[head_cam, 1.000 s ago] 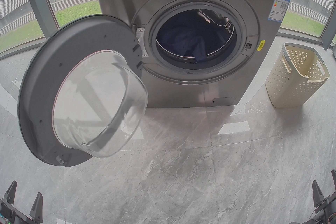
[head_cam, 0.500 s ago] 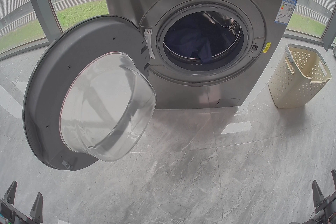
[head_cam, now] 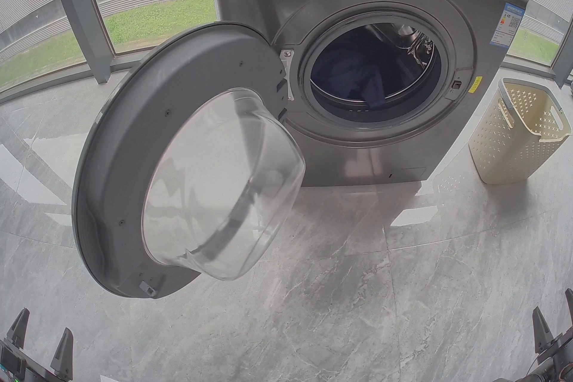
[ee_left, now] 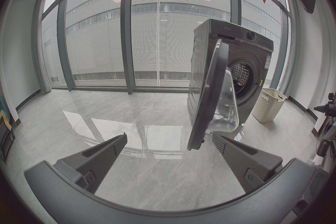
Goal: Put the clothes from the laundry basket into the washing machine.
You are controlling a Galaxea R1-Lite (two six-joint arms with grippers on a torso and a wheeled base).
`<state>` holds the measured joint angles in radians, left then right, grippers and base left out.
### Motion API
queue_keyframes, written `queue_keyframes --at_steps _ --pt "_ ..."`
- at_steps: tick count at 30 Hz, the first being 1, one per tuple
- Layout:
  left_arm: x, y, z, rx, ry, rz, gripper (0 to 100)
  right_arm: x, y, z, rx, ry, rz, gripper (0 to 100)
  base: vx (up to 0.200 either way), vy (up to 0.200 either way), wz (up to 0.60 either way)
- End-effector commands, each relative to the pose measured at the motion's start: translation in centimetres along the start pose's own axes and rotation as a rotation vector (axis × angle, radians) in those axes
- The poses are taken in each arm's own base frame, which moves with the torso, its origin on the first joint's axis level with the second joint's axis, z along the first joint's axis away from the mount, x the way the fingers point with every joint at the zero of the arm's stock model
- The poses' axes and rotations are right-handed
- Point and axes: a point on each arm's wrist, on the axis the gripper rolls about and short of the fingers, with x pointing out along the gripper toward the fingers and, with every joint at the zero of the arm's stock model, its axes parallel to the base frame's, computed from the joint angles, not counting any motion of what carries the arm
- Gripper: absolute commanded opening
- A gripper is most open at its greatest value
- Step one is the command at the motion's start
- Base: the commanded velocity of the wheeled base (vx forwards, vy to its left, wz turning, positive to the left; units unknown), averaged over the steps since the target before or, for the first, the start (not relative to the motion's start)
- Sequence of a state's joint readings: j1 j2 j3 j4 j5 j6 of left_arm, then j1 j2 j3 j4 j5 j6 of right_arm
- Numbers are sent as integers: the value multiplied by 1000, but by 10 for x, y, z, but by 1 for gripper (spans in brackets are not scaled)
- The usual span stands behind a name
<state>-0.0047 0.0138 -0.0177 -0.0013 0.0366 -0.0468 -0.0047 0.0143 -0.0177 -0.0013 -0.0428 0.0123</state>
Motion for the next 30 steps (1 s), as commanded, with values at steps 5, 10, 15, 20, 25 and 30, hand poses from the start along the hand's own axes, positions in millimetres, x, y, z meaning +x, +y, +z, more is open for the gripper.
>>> queue_keyframes --at_steps 5,10,15,20,25,30 --pt "0 0 -5 6 5 4 100 0 0 -5 0 3 0 100 0 0 0" --pt "0 0 -5 30 5 4 100 0 0 -5 0 3 0 100 0 0 0" --pt "0 0 -5 16 5 -1 100 0 0 -5 1 3 0 100 0 0 0" --pt "0 0 -5 4 5 1 100 0 0 -5 0 3 0 100 -160 0 0" --pt "0 0 -5 9 5 2 100 0 0 -5 -2 3 0 100 -80 0 0" --pt "0 0 -5 30 5 5 100 0 0 -5 -2 3 0 100 0 0 0"
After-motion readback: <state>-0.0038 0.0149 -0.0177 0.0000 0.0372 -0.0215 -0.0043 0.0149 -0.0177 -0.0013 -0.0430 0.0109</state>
